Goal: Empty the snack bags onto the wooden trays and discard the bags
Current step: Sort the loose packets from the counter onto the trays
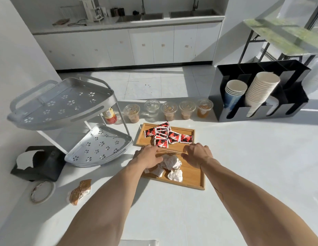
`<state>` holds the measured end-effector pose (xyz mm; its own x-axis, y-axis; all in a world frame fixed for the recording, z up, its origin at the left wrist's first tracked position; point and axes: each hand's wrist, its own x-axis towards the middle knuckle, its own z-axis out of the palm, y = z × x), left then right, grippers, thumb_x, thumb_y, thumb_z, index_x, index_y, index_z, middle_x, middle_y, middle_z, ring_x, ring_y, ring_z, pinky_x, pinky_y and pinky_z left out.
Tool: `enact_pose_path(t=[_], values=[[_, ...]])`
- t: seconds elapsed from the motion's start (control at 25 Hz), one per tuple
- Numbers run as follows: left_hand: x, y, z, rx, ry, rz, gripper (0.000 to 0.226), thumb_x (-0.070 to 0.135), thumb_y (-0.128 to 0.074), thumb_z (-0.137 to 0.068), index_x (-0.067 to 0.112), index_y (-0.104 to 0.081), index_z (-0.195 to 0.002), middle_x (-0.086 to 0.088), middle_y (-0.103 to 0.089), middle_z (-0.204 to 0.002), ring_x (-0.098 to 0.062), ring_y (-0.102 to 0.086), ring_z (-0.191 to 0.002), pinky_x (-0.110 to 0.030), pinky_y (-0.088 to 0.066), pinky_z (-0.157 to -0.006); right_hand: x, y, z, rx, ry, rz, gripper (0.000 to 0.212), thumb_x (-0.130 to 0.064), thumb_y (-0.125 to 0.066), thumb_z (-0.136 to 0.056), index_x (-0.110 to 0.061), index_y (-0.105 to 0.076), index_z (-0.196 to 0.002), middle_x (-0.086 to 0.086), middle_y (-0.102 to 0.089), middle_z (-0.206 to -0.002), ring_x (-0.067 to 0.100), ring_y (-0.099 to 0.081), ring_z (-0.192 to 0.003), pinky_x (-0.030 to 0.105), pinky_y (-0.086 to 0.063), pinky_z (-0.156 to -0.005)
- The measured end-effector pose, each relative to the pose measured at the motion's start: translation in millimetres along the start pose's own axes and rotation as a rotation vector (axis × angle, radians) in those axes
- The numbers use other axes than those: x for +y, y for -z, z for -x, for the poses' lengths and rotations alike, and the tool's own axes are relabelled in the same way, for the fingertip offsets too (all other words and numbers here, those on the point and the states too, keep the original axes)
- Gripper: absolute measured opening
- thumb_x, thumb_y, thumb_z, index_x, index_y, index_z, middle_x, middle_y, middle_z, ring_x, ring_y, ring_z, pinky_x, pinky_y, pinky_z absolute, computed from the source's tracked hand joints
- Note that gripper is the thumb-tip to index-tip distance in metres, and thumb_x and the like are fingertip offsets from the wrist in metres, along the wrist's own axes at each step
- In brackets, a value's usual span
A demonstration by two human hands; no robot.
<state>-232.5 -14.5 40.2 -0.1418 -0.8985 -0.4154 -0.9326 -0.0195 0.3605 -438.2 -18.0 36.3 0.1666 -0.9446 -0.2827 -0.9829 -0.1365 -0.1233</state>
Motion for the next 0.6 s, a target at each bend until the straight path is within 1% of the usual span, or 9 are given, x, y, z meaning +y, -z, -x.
enact_pose_path(t=[0.12, 0.2, 0.32, 0.4, 0.52, 0.6], values=[[-21.8, 3.6, 25.3, -0.092, 0.047, -0.111, 0.040, 0.044, -0.061, -0.086, 0.022, -0.060, -0.119, -0.003, -0.060, -0.127, -0.023, -0.056, -0.112, -0.036, -0.046, -0.092, -18.9, -1.6, 23.3, -0.012, 0.023, -0.001, 0.034, -0.045, -0.045, -0.098, -0.024, -0.065, -0.116, 0.001, -0.069, -0.114, 0.023, -0.062, -0.103, 0.036, -0.047, -0.088], [-37.3, 6.2, 42.2, -0.127, 0.063, -0.130, 0.039, 0.048, -0.061, -0.083, 0.025, -0.061, -0.115, -0.001, -0.062, -0.123, -0.023, -0.057, -0.109, -0.037, -0.048, -0.093, -32.9, -1.4, 36.5, -0.038, 0.031, -0.007, 0.032, -0.044, -0.045, -0.097, -0.026, -0.067, -0.112, 0.000, -0.070, -0.113, 0.023, -0.064, -0.102, 0.032, -0.049, -0.084], [-61.7, 10.2, 63.8, -0.132, 0.087, -0.139, 0.041, 0.047, -0.060, -0.084, 0.024, -0.061, -0.117, -0.002, -0.059, -0.124, -0.023, -0.056, -0.111, -0.037, -0.047, -0.095, -57.1, -2.3, 48.6, -0.101, 0.055, 0.031, 0.031, -0.042, -0.047, -0.095, -0.029, -0.067, -0.115, 0.000, -0.068, -0.114, 0.023, -0.064, -0.104, 0.028, -0.047, -0.073], [-79.2, 12.5, 77.4, -0.135, 0.109, -0.144, 0.043, 0.046, -0.059, -0.085, 0.024, -0.059, -0.121, -0.002, -0.058, -0.125, -0.023, -0.056, -0.113, -0.036, -0.047, -0.094, -76.1, -8.2, 52.0, -0.125, 0.079, 0.075, 0.033, -0.040, -0.046, -0.094, -0.029, -0.064, -0.119, 0.002, -0.068, -0.115, 0.024, -0.064, -0.102, 0.027, -0.044, -0.069], [-111.7, 14.3, 95.1, -0.131, 0.163, -0.106, 0.042, 0.046, -0.060, -0.085, 0.025, -0.059, -0.121, 0.000, -0.058, -0.124, -0.021, -0.057, -0.111, -0.032, -0.047, -0.089, -105.1, -14.1, 53.1, -0.146, 0.122, 0.091, 0.034, -0.036, -0.047, -0.093, -0.024, -0.063, -0.121, 0.005, -0.067, -0.116, 0.025, -0.064, -0.104, 0.028, -0.047, -0.074], [-138.3, 15.5, 107.1, -0.110, 0.192, -0.066, 0.040, 0.046, -0.062, -0.082, 0.027, -0.060, -0.117, 0.000, -0.060, -0.122, -0.021, -0.058, -0.111, -0.033, -0.047, -0.093, -127.2, -18.2, 51.4, -0.168, 0.162, 0.089, 0.031, -0.033, -0.048, -0.094, -0.022, -0.066, -0.117, 0.004, -0.068, -0.115, 0.024, -0.065, -0.102, 0.029, -0.053, -0.078]])
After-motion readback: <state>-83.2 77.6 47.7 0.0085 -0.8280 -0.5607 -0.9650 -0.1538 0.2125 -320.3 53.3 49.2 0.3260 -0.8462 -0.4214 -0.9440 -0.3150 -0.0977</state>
